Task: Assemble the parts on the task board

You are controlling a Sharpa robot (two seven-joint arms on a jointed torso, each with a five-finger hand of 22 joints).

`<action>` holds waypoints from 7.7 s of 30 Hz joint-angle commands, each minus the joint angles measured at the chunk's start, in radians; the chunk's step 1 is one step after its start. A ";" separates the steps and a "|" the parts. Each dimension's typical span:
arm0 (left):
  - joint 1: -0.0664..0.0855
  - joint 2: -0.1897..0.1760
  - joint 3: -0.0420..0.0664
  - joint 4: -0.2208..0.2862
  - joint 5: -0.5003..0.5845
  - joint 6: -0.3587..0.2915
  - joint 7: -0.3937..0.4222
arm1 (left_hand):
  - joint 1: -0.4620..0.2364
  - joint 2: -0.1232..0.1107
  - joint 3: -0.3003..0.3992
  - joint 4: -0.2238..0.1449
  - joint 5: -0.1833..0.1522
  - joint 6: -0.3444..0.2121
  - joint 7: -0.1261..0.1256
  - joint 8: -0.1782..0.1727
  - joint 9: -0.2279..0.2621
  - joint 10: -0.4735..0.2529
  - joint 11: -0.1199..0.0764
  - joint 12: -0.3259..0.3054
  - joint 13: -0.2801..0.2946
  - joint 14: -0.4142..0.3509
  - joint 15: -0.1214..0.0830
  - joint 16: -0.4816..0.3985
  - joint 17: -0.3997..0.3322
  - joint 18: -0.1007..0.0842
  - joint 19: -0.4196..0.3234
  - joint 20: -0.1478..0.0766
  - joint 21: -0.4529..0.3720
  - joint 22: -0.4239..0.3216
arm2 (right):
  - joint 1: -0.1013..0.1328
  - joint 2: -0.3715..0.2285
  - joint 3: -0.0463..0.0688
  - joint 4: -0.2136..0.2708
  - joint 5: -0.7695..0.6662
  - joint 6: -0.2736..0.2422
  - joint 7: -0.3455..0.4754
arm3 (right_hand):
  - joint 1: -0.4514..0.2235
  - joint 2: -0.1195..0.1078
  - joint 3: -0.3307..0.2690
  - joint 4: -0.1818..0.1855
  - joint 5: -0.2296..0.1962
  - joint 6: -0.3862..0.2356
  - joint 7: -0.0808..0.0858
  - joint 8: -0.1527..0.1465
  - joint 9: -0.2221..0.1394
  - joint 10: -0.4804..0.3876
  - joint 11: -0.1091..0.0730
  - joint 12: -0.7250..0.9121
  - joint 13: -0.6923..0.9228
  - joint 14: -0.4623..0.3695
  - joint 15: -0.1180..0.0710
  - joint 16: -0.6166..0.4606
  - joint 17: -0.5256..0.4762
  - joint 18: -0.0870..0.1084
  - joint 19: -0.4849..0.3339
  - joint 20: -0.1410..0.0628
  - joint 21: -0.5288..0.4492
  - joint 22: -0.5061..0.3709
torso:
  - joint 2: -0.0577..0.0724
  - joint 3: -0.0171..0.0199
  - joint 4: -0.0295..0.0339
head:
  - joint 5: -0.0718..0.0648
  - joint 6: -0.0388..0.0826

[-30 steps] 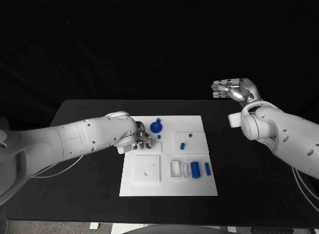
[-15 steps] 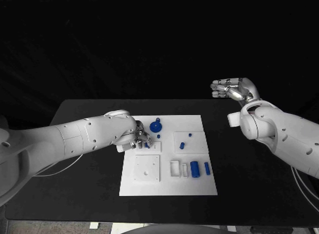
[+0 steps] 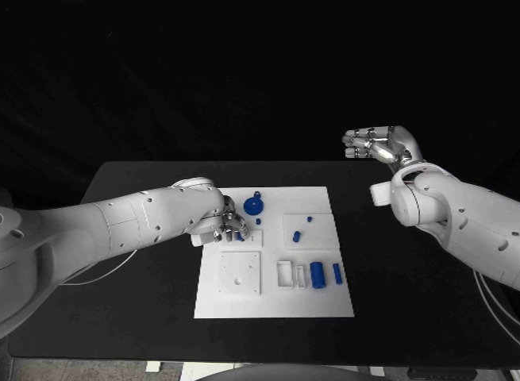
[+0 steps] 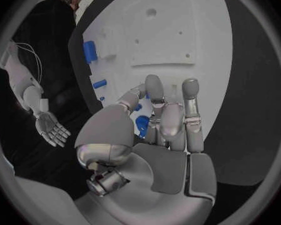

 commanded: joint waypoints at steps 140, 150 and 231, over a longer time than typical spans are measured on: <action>0.133 -0.030 0.063 -0.088 0.078 0.106 -0.013 | 0.112 -0.131 -0.289 0.313 -0.336 0.108 -0.094 -0.008 -0.212 0.032 0.010 -0.109 -0.030 -0.055 -0.009 -0.129 -0.199 -0.041 0.009 -0.045 -0.095 0.000 | -0.019 -0.009 0.001 0.000 0.010 0.009 0.007 | -0.009 -0.003 -0.006 -0.004 0.011 -0.015 0.006 0.000 0.000 -0.012 0.003 -0.006 -0.001 -0.015 0.003 -0.005 -0.001 0.007 -0.012 0.004 -0.008 0.001 | 0.002 -0.0008 -0.0003 | 0.005 0.036; 0.154 0.022 0.063 -0.251 0.108 0.153 0.018 | 0.110 -0.055 -0.354 0.196 -0.202 -0.121 -0.025 0.156 -0.876 0.019 0.041 -0.245 0.070 -0.113 0.019 -0.142 -0.351 -0.027 0.014 -0.018 -0.179 0.006 | -0.019 -0.018 0.001 0.010 0.010 0.009 0.006 | -0.011 -0.004 -0.007 -0.005 0.026 -0.016 0.006 0.000 0.000 -0.012 0.003 -0.006 -0.002 -0.014 0.003 -0.004 -0.001 0.007 -0.013 0.004 -0.008 0.001 | 0.010 -0.0015 -0.0028 | 0.016 0.056; 0.053 0.140 0.058 -0.501 0.064 0.214 0.069 | 0.073 -0.149 -0.315 0.373 -0.296 -0.201 -0.071 0.412 -0.283 0.021 0.023 -0.208 0.094 -0.127 0.005 -0.083 -0.365 -0.044 0.006 -0.033 -0.156 0.017 | -0.018 -0.032 0.006 0.060 0.012 0.003 -0.005 | -0.011 -0.007 -0.021 -0.004 0.045 -0.026 0.009 0.000 0.000 -0.020 0.006 -0.006 -0.001 -0.024 0.007 -0.005 -0.001 0.007 -0.021 0.008 -0.011 0.000 | 0.050 -0.0131 -0.0270 | 0.031 0.080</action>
